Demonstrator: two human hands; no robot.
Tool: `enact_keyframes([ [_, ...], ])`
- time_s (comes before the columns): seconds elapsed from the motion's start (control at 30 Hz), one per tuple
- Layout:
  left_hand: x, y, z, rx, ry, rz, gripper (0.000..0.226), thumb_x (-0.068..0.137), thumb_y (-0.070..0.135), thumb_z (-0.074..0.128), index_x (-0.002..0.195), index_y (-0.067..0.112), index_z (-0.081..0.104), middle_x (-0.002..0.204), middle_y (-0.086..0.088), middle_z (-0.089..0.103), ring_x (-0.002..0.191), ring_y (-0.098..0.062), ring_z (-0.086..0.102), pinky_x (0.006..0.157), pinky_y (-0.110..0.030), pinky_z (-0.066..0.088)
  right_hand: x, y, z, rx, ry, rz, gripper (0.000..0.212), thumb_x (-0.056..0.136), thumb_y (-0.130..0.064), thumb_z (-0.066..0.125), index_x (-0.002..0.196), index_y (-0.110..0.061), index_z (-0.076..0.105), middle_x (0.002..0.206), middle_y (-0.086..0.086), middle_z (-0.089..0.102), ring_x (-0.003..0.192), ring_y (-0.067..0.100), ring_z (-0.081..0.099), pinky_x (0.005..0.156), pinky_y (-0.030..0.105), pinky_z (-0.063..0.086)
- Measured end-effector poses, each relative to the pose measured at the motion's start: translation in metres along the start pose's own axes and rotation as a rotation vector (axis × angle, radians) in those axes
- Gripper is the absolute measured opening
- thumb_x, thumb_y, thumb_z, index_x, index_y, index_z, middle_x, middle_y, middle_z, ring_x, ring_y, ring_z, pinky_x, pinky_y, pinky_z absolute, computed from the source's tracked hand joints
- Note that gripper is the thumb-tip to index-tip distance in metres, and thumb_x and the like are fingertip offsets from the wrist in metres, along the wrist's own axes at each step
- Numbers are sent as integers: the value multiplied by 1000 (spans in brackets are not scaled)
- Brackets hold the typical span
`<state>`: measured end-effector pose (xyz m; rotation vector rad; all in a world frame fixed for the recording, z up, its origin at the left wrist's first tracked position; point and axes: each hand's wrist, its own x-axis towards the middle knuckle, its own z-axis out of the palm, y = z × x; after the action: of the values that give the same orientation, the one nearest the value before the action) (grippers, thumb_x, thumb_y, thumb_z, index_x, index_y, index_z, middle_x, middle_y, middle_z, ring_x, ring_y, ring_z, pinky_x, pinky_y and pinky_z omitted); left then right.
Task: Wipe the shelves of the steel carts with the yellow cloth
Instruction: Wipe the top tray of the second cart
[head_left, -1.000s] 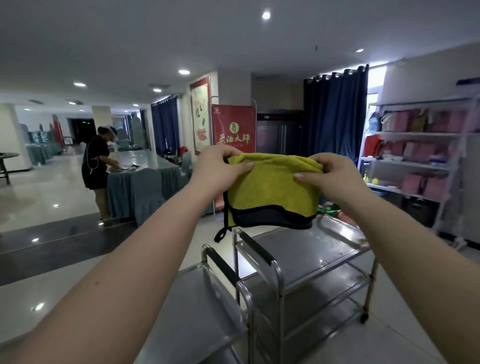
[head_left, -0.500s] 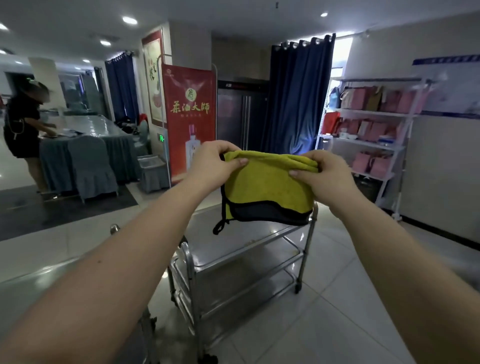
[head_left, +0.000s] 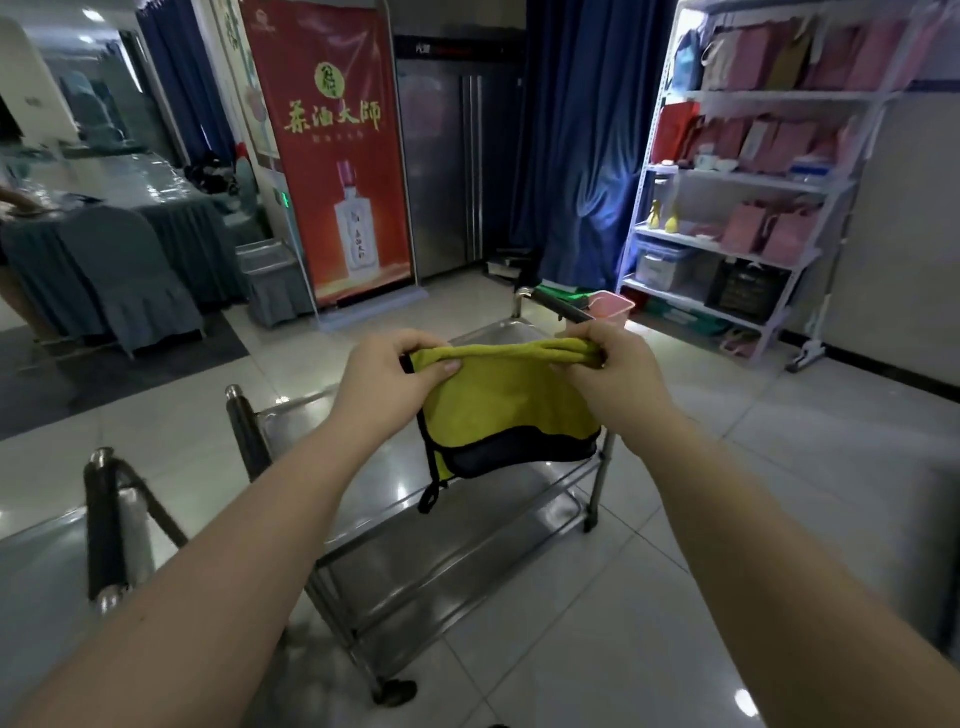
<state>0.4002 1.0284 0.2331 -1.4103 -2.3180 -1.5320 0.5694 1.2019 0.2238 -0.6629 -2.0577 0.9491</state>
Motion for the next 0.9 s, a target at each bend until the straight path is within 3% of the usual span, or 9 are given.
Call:
enact_keyframes([
  [0.1,46,-45,47,1,-64,-36,18,79,28,77,77,43,68,82,19,69,81,0,63,68,-24,49,38,54,22,-40,-9,77,22,83,-6,66,92,-25,69,83,-10,58,80,6,54,67,24,46],
  [0.23,112,-95,109,2,-160,-112,10,78,29,76,83,37,72,83,22,68,83,1,61,69,-24,49,82,120,44,-29,-8,236,20,88,-11,61,95,-29,67,88,-11,57,79,4,52,58,16,38],
  [0.33,149,-125,157,-26,-238,-176,14,78,27,76,80,40,70,82,21,68,81,1,61,67,-22,49,109,167,50,-16,7,315,22,87,-9,61,98,-27,68,95,-11,58,85,5,53,63,17,42],
  [0.4,163,-142,193,-30,-293,-213,17,79,27,76,78,42,68,80,21,67,78,4,60,62,-13,45,125,198,48,-6,16,362,26,84,-4,61,96,-25,70,97,-8,61,89,6,56,70,21,46],
  [0.47,171,-156,230,-37,-342,-264,12,80,27,75,80,38,71,78,20,67,77,9,58,58,-7,40,137,231,42,-10,17,421,32,81,-1,59,91,-29,70,94,-12,63,89,-3,55,72,22,47],
  [0.57,180,-173,285,-74,-384,-368,6,79,27,75,84,30,74,77,15,69,73,3,60,61,-16,45,160,281,32,-13,10,516,38,79,0,60,86,-36,68,88,-20,63,85,-12,54,68,16,44],
  [0.77,209,-205,381,-153,-324,-559,18,79,25,78,76,39,67,77,18,68,74,8,60,59,-5,42,225,382,24,68,-43,589,34,78,-5,72,89,-34,59,91,-11,64,78,-4,58,59,9,44],
  [0.9,230,-220,436,-165,-278,-712,18,78,19,80,80,32,68,79,15,69,73,1,61,62,-9,42,271,439,20,32,-218,562,31,78,-2,72,85,-28,58,84,-8,62,74,-5,56,60,9,43],
])
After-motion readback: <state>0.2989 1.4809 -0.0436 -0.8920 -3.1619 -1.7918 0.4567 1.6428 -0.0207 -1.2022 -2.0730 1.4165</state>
